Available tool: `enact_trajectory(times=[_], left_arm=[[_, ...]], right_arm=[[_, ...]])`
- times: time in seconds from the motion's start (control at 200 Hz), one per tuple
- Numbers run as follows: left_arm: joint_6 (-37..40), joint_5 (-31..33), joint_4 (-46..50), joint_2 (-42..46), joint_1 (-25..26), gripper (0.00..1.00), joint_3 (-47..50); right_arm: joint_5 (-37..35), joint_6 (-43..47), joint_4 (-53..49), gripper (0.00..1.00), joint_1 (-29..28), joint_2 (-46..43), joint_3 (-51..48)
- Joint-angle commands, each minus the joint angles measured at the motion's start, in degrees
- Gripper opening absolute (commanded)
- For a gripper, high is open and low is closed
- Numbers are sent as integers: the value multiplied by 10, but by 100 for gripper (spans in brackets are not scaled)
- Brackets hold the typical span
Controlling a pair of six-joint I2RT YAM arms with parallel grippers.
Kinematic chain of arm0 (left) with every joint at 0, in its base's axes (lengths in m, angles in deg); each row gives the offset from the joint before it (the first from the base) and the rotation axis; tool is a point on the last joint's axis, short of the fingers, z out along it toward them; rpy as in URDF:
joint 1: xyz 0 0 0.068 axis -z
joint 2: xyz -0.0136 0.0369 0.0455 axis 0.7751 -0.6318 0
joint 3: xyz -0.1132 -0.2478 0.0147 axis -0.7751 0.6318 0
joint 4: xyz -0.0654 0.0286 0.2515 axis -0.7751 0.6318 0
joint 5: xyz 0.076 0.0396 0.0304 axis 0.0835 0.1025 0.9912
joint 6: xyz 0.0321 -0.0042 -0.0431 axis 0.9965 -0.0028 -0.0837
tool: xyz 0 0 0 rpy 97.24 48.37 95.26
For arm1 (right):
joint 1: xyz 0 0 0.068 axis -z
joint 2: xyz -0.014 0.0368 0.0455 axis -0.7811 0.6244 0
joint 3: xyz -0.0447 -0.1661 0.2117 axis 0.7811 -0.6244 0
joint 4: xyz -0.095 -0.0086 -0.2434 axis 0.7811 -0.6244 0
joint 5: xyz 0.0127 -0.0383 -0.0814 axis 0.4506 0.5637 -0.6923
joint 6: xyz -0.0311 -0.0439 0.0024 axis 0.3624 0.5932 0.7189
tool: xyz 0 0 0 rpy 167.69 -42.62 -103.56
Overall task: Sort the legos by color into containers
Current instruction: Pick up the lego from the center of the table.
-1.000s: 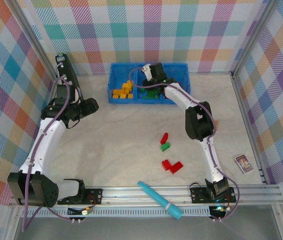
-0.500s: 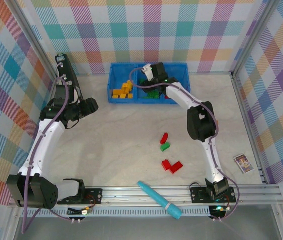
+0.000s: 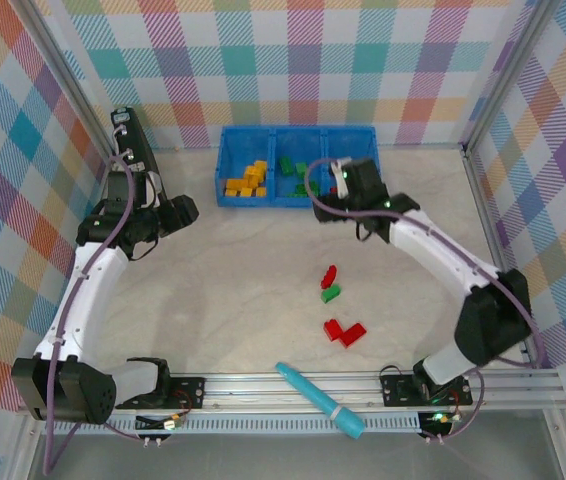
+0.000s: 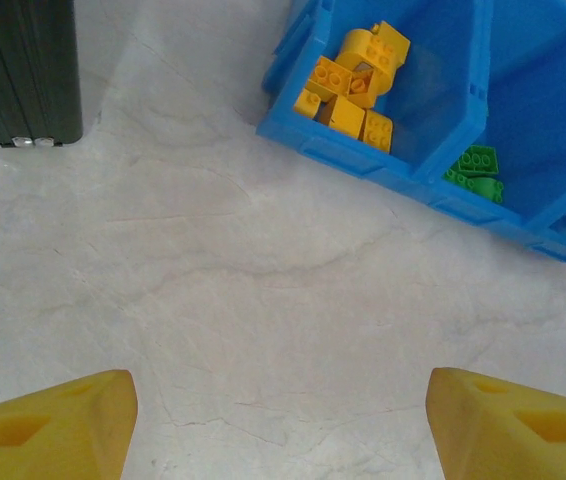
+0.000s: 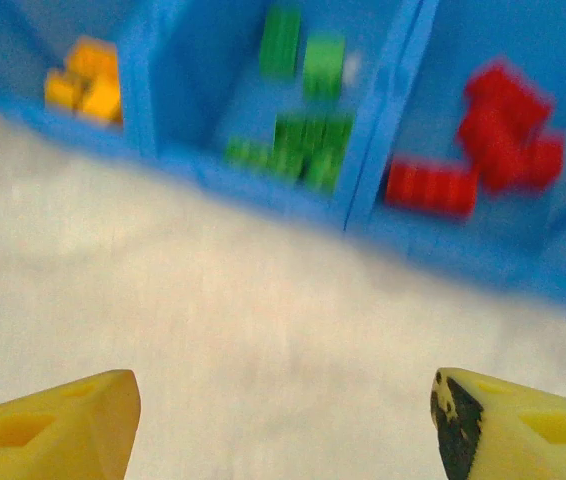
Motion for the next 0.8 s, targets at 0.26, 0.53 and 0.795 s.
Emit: enact_trajectory(times=[0.26, 0.53, 0.795], left_arm=[[10, -25, -17, -62, 36, 76, -42], [14, -22, -11, -76, 48, 76, -50], [27, -10, -2, -73, 47, 76, -48]], right_arm=[[148, -425, -64, 70, -17, -108, -224], [167, -500, -64, 72, -52, -36, -223], [149, -493, -79, 70, -56, 25, -192]])
